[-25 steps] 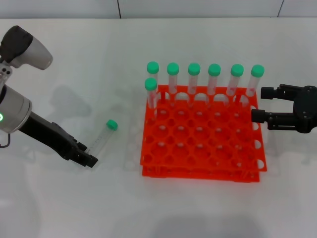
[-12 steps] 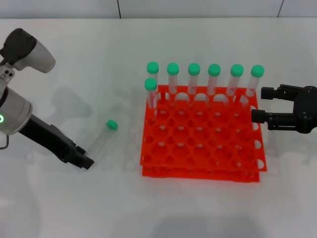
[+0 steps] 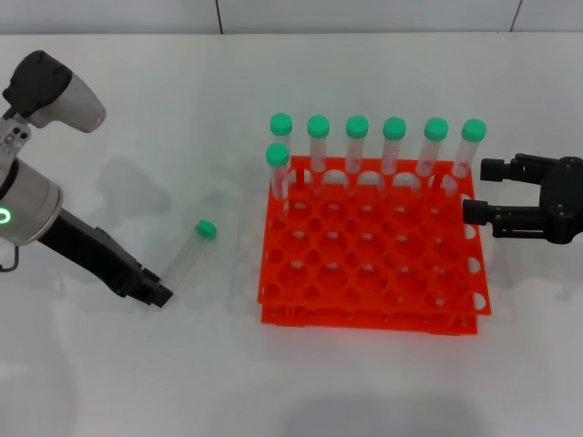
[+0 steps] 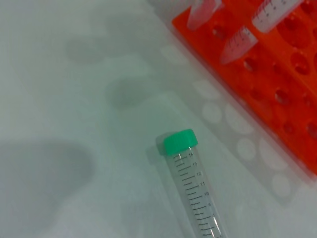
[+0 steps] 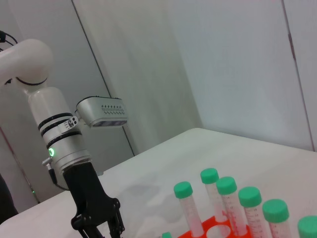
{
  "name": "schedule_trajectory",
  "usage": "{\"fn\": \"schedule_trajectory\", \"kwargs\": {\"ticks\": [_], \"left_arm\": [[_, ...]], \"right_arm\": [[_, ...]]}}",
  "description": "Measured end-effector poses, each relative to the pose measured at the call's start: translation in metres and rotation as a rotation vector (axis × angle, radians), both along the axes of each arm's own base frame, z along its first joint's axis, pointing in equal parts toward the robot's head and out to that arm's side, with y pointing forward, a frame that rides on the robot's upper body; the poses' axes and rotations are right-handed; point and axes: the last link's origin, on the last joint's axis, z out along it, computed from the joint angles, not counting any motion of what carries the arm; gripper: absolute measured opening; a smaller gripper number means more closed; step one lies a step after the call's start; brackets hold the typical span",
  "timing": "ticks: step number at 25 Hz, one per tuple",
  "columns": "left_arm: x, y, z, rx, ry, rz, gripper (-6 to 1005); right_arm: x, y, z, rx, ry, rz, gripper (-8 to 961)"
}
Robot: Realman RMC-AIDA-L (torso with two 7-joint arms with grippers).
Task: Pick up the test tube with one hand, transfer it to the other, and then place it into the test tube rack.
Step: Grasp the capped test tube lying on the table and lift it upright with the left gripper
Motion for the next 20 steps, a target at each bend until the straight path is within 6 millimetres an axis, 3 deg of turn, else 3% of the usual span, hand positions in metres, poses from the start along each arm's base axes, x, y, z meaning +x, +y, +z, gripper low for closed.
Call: {"fn": "schedule_trajectory", "kwargs": {"ticks": [20], "left_arm": [[-0.0009,0.0024,-0.0003,0.019,0.009,0.007,244]], "right_arm": [[-0.0009,0.0004,0.0009,0.003,-0.003,0.005,827]]}}
